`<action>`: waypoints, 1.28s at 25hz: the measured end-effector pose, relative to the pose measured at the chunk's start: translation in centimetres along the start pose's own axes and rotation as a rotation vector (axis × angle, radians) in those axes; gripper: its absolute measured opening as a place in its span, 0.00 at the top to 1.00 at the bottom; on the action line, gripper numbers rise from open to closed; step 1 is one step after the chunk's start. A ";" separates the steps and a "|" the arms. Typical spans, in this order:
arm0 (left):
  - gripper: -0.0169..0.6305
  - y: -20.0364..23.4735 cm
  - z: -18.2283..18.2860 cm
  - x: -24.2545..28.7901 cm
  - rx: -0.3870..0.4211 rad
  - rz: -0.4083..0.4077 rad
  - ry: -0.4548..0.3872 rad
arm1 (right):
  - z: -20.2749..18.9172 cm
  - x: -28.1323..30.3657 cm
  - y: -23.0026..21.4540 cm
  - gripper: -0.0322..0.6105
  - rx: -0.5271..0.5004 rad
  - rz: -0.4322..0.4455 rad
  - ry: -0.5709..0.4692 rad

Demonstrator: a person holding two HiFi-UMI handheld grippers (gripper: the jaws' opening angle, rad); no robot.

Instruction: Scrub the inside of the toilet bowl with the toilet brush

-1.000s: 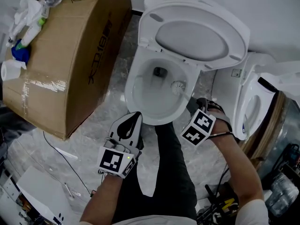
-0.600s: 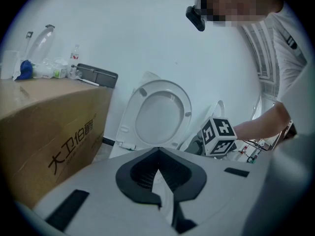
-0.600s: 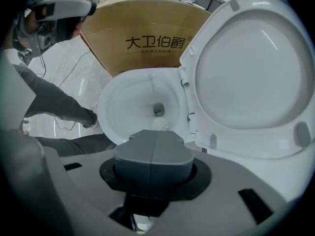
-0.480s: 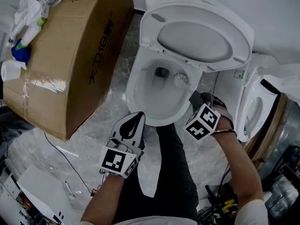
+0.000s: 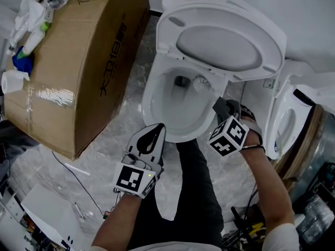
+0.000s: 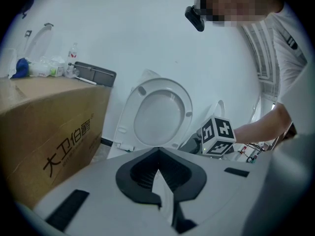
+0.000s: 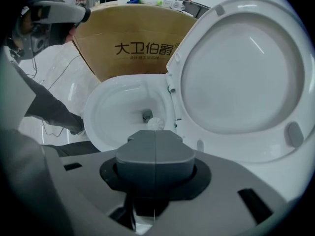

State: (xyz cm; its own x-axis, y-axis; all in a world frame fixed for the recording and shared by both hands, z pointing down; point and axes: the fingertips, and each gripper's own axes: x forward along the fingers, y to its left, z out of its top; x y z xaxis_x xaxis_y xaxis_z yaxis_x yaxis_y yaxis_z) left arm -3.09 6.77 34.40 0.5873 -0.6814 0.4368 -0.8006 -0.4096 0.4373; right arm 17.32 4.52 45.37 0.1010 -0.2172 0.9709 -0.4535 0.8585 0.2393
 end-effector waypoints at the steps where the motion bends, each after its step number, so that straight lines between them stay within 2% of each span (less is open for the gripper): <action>1: 0.96 0.0 0.0 0.0 -0.001 0.000 0.000 | 0.2 -0.1 -0.2 0.71 0.007 -0.006 -0.013; 10: 0.96 0.7 -0.1 0.2 -0.003 0.006 -0.002 | 2.2 0.1 -1.2 0.71 0.010 -0.032 -0.078; 16: 0.96 1.2 -0.2 0.3 -0.005 0.013 -0.003 | 4.9 -0.2 -1.2 0.71 -0.009 -0.041 -0.155; 25: 0.96 2.1 0.0 -0.2 -0.011 0.032 -0.010 | 10.0 -1.0 -0.1 0.71 -0.015 -0.030 -0.279; 32: 0.96 2.6 -0.2 -0.7 -0.015 0.044 -0.011 | 12.1 -1.3 1.6 0.71 -0.019 -0.011 -0.341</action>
State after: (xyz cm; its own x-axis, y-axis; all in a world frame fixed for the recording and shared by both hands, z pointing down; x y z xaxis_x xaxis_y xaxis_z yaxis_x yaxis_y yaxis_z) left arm -5.55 6.30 35.43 0.5502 -0.7050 0.4476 -0.8237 -0.3701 0.4296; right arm 5.78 0.56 44.37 -0.1974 -0.3669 0.9091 -0.4370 0.8630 0.2535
